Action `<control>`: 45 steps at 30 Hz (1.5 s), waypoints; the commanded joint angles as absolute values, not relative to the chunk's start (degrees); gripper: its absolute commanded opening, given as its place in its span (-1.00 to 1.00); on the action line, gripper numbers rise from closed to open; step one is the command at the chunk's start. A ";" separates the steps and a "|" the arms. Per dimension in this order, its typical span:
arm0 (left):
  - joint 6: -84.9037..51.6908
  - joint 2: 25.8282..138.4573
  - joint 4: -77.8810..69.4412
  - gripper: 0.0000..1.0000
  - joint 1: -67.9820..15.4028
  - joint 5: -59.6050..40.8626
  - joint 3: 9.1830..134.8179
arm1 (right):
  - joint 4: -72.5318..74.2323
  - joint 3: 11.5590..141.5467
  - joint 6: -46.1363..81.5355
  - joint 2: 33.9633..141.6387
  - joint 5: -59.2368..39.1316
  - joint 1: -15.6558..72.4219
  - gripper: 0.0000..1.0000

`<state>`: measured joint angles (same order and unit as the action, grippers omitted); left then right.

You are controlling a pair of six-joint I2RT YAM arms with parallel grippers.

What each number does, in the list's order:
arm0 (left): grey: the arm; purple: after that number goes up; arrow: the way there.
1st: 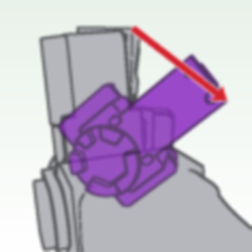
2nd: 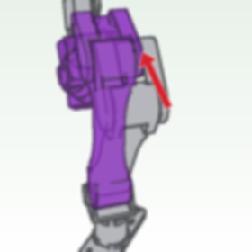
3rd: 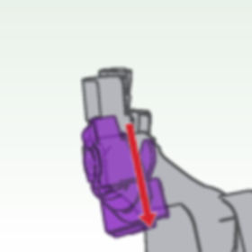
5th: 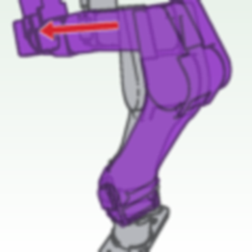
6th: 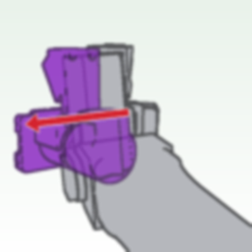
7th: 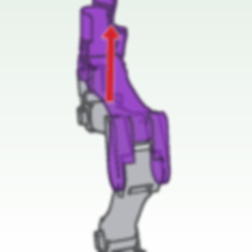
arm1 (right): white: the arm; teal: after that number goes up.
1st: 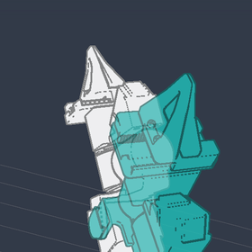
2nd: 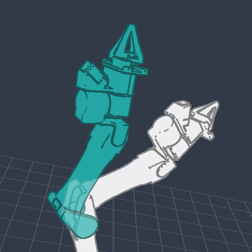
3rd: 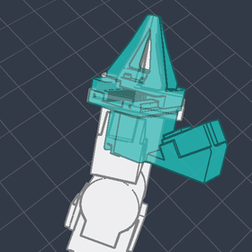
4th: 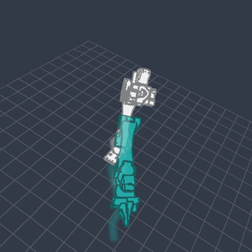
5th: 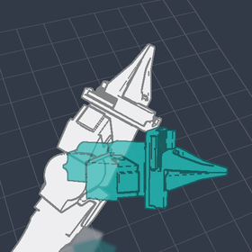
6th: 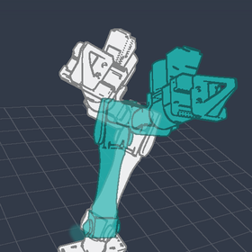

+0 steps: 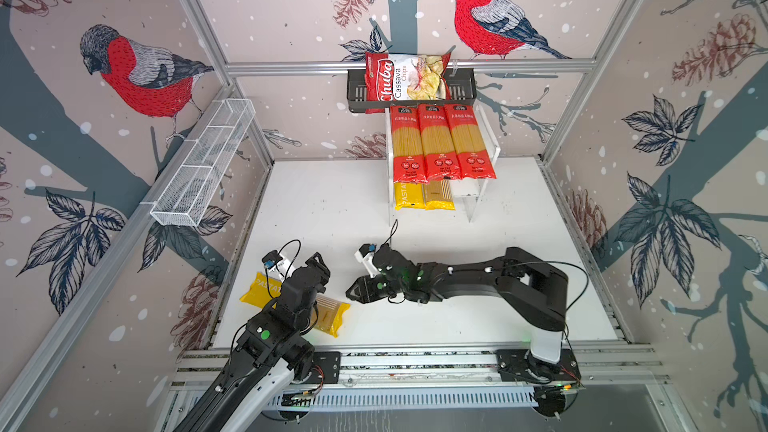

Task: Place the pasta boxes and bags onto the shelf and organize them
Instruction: 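Move the right gripper to the last yellow bag on the table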

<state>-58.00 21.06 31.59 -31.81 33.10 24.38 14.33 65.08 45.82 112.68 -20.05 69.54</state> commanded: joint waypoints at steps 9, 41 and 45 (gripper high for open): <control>-55.11 25.18 25.91 0.30 -31.67 29.63 23.03 | 8.00 73.18 41.49 121.76 -25.90 70.99 -0.27; -54.14 28.56 19.19 0.31 -31.71 24.43 22.14 | 13.78 71.60 50.12 123.40 -27.16 68.76 -0.66; -54.06 28.24 19.14 0.31 -31.72 24.29 22.11 | 16.06 67.93 50.55 119.72 -25.87 67.19 -0.86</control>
<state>-55.02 28.47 21.41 -31.70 24.23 21.89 14.96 69.32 49.67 121.64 -27.46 68.01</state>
